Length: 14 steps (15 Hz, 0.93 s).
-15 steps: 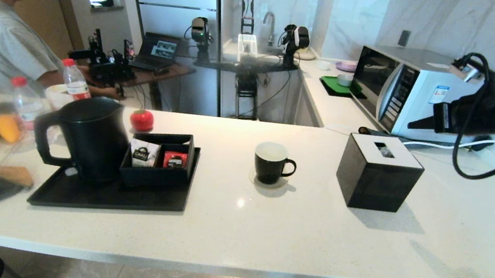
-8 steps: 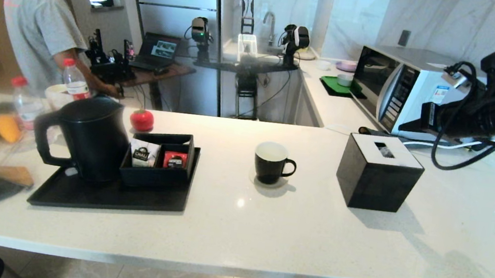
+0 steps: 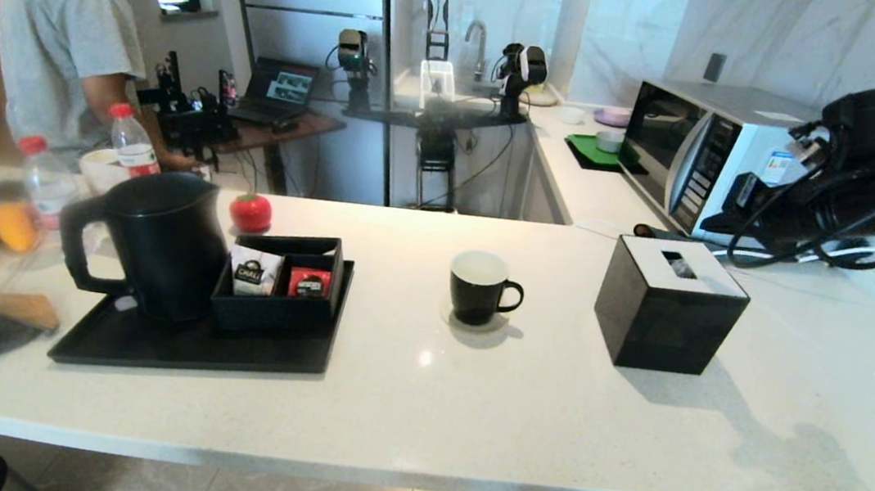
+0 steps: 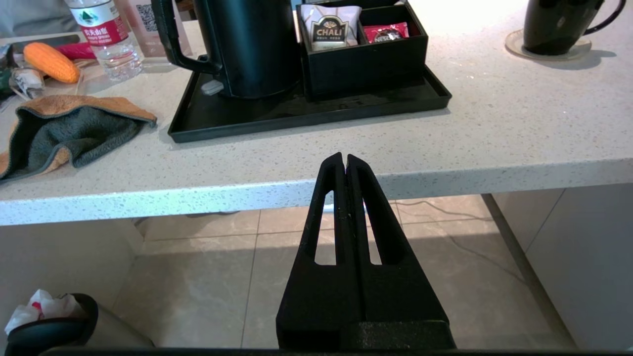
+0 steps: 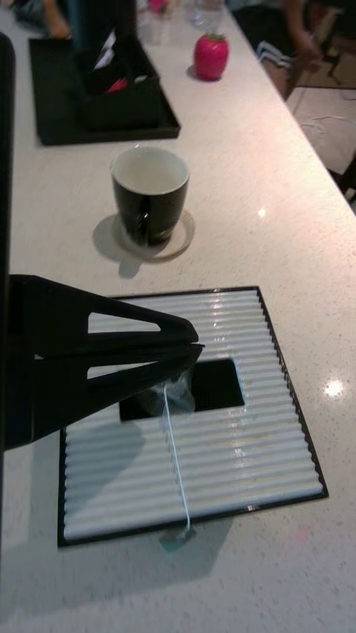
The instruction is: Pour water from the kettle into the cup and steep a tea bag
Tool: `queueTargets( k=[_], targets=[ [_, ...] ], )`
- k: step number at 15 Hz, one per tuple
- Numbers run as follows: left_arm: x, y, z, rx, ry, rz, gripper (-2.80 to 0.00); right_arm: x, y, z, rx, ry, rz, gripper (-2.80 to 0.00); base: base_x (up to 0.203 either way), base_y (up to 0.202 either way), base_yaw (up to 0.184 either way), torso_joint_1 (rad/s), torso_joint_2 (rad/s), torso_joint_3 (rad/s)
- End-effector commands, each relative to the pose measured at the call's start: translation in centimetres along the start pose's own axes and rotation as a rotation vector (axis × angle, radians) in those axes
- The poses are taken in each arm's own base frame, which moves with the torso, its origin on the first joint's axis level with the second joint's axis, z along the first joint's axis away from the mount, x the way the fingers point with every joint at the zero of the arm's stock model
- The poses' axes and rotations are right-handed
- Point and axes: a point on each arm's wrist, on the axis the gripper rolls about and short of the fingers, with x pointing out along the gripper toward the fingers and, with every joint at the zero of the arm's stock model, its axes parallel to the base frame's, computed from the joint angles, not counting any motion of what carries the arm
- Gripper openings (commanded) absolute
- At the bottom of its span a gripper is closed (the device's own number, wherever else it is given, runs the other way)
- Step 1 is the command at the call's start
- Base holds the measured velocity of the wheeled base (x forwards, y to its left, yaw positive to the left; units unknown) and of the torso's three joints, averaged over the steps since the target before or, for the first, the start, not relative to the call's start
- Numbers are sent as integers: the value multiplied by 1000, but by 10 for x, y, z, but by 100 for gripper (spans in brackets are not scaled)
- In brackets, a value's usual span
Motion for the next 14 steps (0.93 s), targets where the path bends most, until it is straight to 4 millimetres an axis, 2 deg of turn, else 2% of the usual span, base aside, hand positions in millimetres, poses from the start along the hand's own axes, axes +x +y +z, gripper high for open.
queueTargets(
  k=[1,5,14],
  targets=[
    [0,0,0,1,0,0,-280,14,6,-7,44,9,-34,-280,0,0,0,0,0,0],
    [0,0,0,0,0,0,-280,21,14,-16,126,7,-82,-280,0,0,0,0,0,0],
    [0,0,0,1,0,0,-280,42,-2,-35,191,44,-203,-280,0,0,0,0,0,0]
  ],
)
